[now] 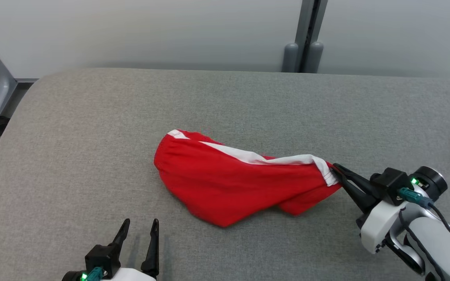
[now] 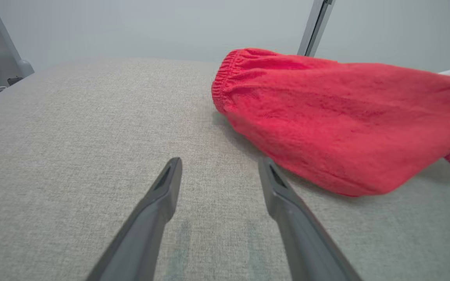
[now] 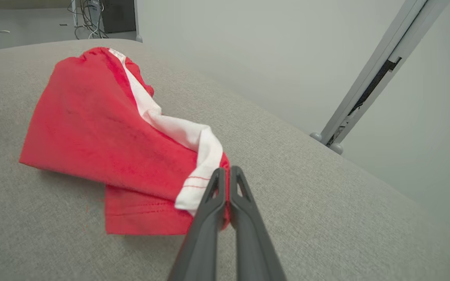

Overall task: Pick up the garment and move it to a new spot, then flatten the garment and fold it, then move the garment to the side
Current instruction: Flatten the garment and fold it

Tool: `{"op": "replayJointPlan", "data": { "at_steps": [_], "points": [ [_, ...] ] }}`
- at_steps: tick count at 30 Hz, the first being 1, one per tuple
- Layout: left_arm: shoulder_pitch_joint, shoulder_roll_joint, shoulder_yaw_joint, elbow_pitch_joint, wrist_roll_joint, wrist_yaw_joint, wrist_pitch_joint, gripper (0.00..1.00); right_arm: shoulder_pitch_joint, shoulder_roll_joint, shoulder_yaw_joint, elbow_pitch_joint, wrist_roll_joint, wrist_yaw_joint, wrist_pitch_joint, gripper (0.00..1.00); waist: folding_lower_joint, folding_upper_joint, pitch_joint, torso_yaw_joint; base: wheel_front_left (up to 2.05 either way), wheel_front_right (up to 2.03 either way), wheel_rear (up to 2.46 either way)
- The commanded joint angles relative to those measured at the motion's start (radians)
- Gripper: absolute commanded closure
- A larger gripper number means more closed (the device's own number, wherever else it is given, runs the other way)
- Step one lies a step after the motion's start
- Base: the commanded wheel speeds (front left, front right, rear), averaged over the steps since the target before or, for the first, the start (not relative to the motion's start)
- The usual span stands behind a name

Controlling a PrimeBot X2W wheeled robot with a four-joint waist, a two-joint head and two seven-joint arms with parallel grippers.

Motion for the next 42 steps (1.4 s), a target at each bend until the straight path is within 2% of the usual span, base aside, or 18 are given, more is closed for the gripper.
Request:
{"op": "replayJointPlan", "data": {
  "at_steps": [1,3,4,5,9,13,17,20,25,30,34,37,42],
  "points": [
    [-0.019,0.004,0.005,0.001,0.003,-0.004,0.000,0.00,0.006,-0.007,-0.014,0.007,-0.008,0.000,-0.005,1.00,0.0000,0.0000,0.006,-0.017,0.00,0.00,0.00],
    [-0.020,0.004,0.004,0.004,0.007,-0.007,0.000,0.00,0.010,-0.010,-0.027,0.023,-0.015,0.000,-0.005,1.00,0.0000,0.0000,0.004,-0.026,0.00,0.00,0.00],
    [-0.022,0.004,0.001,0.005,0.006,-0.008,0.000,0.00,0.007,-0.010,-0.037,0.034,-0.018,0.000,-0.005,0.75,0.0000,0.0000,0.003,-0.029,0.00,0.00,0.00],
    [-0.025,0.004,0.000,0.005,0.004,-0.010,0.000,0.00,0.002,-0.007,-0.051,0.045,-0.025,0.000,-0.005,0.00,0.0000,0.0000,0.001,-0.032,0.00,0.00,0.00],
    [-0.036,0.004,-0.002,0.001,-0.007,-0.009,0.000,0.00,-0.013,0.032,-0.157,0.056,-0.059,0.000,-0.005,0.00,0.0000,0.0000,-0.005,-0.048,0.00,0.00,0.00],
    [-0.075,0.004,-0.002,0.002,-0.002,-0.011,0.000,0.00,0.034,0.094,-0.325,0.034,-0.136,0.000,-0.004,0.00,0.0000,0.0000,0.002,-0.073,0.00,0.00,0.00],
    [-0.170,0.004,-0.004,0.034,-0.006,-0.021,0.000,0.00,0.109,0.160,-0.452,0.004,-0.195,0.000,-0.005,0.00,0.0000,0.0000,0.014,-0.097,0.00,0.00,0.00],
    [-0.271,0.004,-0.016,0.114,-0.019,-0.031,0.000,0.00,0.173,0.198,-0.504,-0.007,-0.224,0.000,-0.005,0.00,0.0000,0.0000,0.018,-0.114,0.00,0.00,0.00],
    [-0.455,0.005,-0.028,0.303,-0.048,-0.052,0.088,0.00,0.233,0.236,-0.535,-0.011,-0.247,0.000,-0.005,0.00,0.0000,0.0000,0.021,-0.147,0.00,0.00,0.00],
    [-0.577,0.008,-0.014,0.426,-0.074,-0.046,0.181,0.00,0.258,0.262,-0.549,-0.015,-0.255,0.000,-0.005,0.00,0.0000,0.0000,0.020,-0.179,0.00,0.00,0.00],
    [-0.607,0.008,-0.004,0.489,-0.095,-0.041,0.232,0.00,0.271,0.271,-0.559,-0.018,-0.255,0.000,-0.005,0.00,0.0000,0.0000,0.018,-0.190,0.00,0.00,0.00],
    [-0.637,0.011,0.003,0.538,-0.115,-0.056,0.276,0.00,0.274,0.278,-0.565,-0.021,-0.259,0.000,-0.005,0.00,0.0000,0.0000,0.016,-0.196,0.00,0.00,0.00],
    [-0.655,0.016,0.012,0.598,-0.134,-0.052,0.286,0.00,0.282,0.284,-0.568,-0.017,-0.263,0.000,-0.005,0.00,0.0000,0.0000,0.020,-0.204,0.00,0.00,0.00]
  ]
}}
